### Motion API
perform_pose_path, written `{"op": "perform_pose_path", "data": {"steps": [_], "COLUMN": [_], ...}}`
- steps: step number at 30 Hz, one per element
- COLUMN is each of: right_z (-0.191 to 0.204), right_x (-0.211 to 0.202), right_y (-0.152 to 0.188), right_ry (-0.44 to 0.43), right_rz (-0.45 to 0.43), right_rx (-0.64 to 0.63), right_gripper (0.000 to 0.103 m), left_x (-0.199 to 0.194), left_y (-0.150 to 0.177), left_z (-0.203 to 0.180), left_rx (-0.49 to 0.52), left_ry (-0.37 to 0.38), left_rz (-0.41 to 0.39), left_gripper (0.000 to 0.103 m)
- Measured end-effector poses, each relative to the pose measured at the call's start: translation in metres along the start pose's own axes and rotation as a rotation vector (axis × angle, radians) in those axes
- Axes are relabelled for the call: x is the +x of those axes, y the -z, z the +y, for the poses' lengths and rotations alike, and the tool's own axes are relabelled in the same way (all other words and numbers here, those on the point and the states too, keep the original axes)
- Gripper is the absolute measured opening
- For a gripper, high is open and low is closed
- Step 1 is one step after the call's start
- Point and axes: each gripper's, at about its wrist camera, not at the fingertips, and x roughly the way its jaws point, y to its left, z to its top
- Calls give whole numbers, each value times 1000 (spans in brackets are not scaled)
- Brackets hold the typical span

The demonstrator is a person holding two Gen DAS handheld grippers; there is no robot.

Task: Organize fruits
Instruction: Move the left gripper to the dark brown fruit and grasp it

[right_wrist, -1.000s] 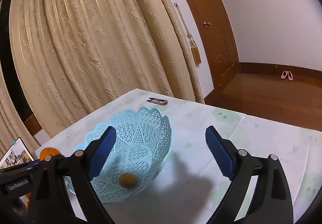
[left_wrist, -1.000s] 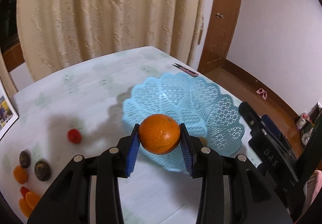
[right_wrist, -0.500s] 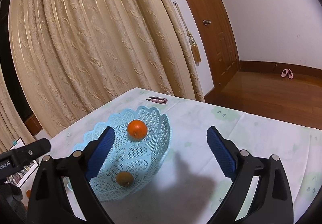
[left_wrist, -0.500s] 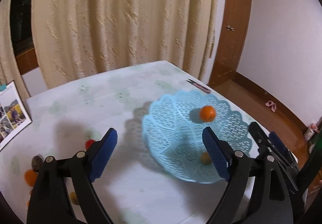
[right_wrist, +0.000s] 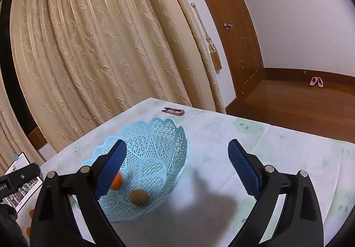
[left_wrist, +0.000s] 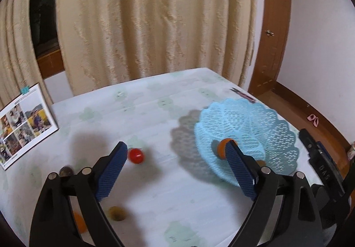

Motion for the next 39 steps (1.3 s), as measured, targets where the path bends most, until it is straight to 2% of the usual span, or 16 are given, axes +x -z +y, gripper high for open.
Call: {"op": "perform_pose_path", "data": {"steps": [10,16,20,29,36,39], "right_z": [-1,10,21,62,102,115], "right_x": [1,-3,-7,-19,-29,-29], "right_y": [1,4,9,19,30,37], "right_ry": [45,52,13,-108,-201,-248], "right_rz": [4,18,56,137,191,240], "right_rx": [-2,-52,-67,-152,-250,-265], "right_gripper": [94,94,94,94,94,94], "left_x": [-8,-14,-11,26,50,57], "left_y": [14,22,25,41,53,57], "left_z": [88,131,156,195,209,210], "left_rx": [-104,-139,-174,-207,-245,-246], "left_ry": [-123,-177,-199,-194,-162,-159], "left_rz": [26,33,56,199,267,283], "left_gripper": [89,89,89,89,89,85]}}
